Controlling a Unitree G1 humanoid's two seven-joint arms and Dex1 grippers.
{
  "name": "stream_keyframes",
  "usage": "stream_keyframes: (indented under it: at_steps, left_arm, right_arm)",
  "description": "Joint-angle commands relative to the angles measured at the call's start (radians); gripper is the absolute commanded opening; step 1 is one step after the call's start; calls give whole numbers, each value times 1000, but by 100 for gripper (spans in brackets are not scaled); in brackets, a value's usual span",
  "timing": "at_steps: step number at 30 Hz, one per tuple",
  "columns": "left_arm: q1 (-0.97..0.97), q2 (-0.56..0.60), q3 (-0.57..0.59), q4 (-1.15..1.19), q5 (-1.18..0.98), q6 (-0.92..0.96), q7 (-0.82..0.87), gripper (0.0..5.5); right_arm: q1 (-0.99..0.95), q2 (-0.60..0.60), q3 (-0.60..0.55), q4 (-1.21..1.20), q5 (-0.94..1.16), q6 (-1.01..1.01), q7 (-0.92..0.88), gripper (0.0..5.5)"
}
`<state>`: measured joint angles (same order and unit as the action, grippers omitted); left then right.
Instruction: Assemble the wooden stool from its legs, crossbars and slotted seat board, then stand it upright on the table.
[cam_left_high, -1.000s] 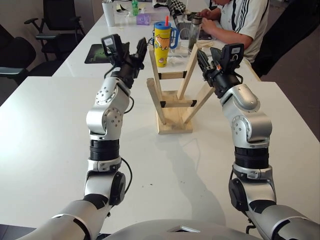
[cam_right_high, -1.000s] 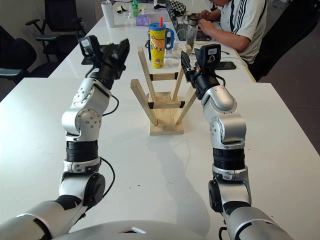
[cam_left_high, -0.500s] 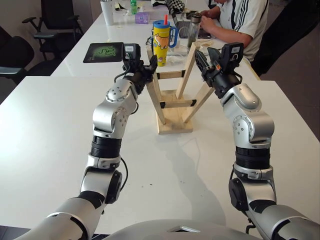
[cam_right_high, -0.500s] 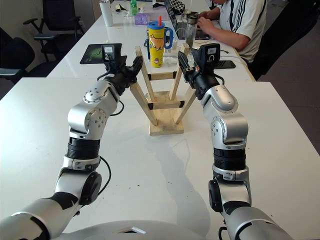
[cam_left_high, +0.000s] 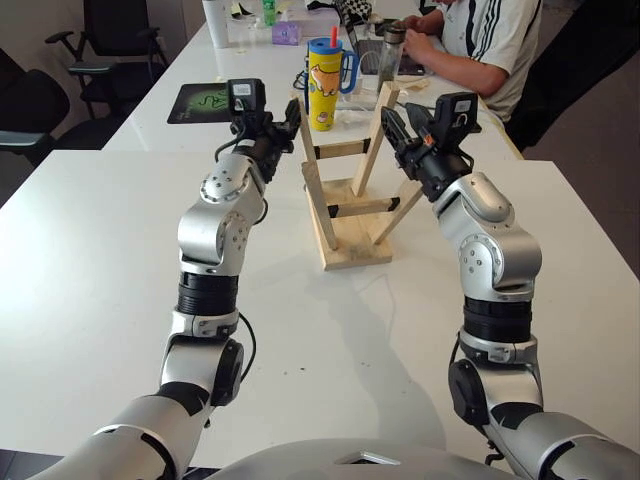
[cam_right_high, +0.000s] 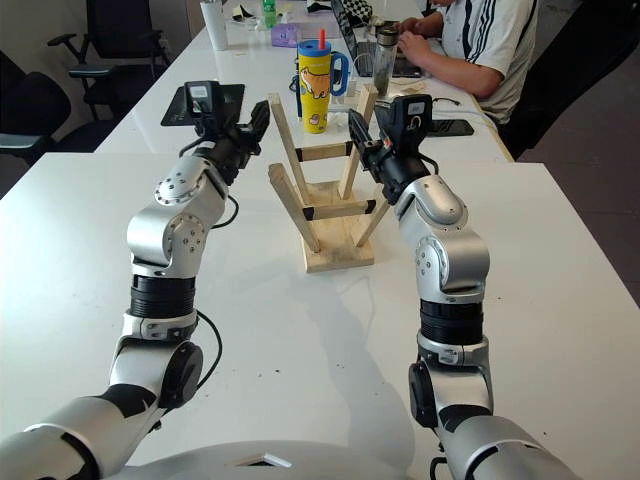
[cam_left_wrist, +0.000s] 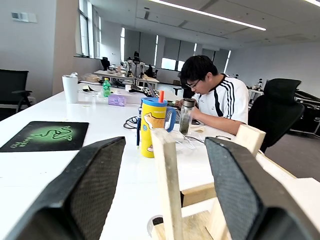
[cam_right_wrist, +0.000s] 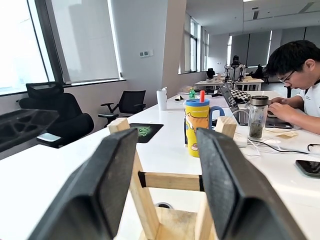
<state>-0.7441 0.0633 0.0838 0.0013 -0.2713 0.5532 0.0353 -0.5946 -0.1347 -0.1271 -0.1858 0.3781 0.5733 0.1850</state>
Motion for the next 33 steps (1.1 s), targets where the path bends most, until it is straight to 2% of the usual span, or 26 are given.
stream_keyframes:
  at_steps: [1, 4, 6, 8, 10, 15, 19, 23, 26, 29, 33]
  left_arm:
    - [-8, 17, 20, -1, 16, -15, -1, 296]
    - [12, 27, 31, -4, 20, -16, -3, 296]
    - [22, 34, 36, -4, 25, -18, -4, 296]
    - [28, 39, 43, -3, 28, -20, -1, 296]
    - [32, 42, 49, -5, 33, -23, -1, 296]
    - [38, 52, 62, -17, 39, -22, 2, 296]
    - [49, 61, 79, -16, 43, -11, 3, 296]
    - [51, 83, 113, -21, 37, -2, 3, 296]
    - [49, 110, 146, -13, 40, -6, 8, 296]
    - [50, 150, 178, 3, 55, -19, 15, 296]
    - [67, 187, 211, 13, 61, -20, 15, 296]
  right_arm:
    - [-128, 42, -134, -40, 146, -5, -58, 215]
    - [-266, 13, -275, 44, 262, 22, -151, 215]
    - [-308, -76, -301, 180, 213, 14, -162, 215]
    - [-288, -197, -192, 337, 52, -20, -114, 215]
    - [-243, -269, -66, 466, -96, -123, -40, 215]
    - [-148, -269, 37, 662, -212, -321, 85, 215]
    - [-24, -230, 131, 541, -162, -382, 321, 215]
    - [96, -253, 248, 179, 18, -184, 564, 215]
    - [124, -266, 315, -46, 106, -47, 614, 215]
    - [50, -183, 249, -82, 133, 3, 485, 215]
    - [-145, -91, 31, -76, 295, 62, 280, 215]
